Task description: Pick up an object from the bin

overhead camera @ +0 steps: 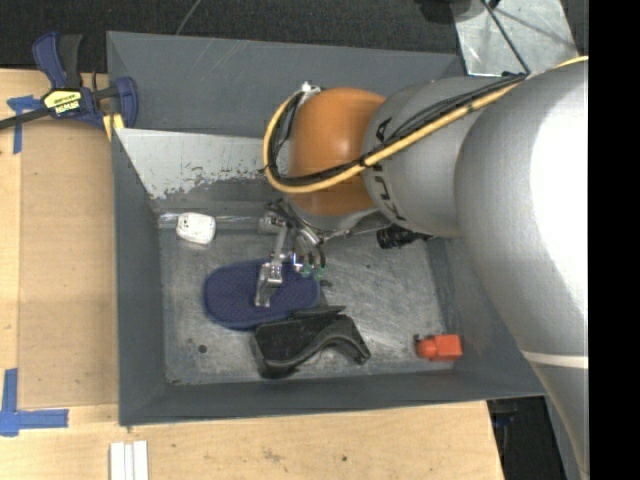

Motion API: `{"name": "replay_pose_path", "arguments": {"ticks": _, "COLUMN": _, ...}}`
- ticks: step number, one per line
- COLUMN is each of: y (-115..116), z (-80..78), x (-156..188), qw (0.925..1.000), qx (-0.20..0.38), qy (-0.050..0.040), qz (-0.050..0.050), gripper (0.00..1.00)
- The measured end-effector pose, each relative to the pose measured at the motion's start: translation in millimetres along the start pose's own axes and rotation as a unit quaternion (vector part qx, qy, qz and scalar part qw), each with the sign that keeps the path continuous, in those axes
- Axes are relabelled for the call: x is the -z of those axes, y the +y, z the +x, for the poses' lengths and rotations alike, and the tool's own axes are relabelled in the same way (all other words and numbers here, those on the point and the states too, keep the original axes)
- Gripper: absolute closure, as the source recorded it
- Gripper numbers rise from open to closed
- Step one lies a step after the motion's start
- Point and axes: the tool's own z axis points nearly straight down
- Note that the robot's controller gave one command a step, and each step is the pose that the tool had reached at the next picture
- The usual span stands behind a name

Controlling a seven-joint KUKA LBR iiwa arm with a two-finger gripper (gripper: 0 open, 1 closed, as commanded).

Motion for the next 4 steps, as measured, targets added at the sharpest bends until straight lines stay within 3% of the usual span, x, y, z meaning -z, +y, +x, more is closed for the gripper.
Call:
{"name": "replay_pose_path", "arguments": {"ticks": 1, "y": 34, "z": 14.6, "x": 2, "qw": 0.9928, "qx": 0.12, "qy": -0.0006, "qz": -0.001, "gripper": 0.0}}
{"name": "replay_pose_path", "arguments": {"ticks": 2, "y": 24, "z": 16.9, "x": -25, "qw": 0.9983, "qx": 0.058, "qy": 0.0002, "qz": -0.002, "gripper": 0.0}}
{"name": "replay_pose_path", "arguments": {"ticks": 3, "y": 53, "z": 22.5, "x": -25, "qw": 0.9996, "qx": 0.029, "qy": -0.0043, "qz": 0.0, "gripper": 0.0}}
{"name": "replay_pose_path", "arguments": {"ticks": 4, "y": 55, "z": 23.7, "x": -23, "qw": 0.9996, "qx": 0.029, "qy": -0.0009, "qz": -0.001, "gripper": 1.0}}
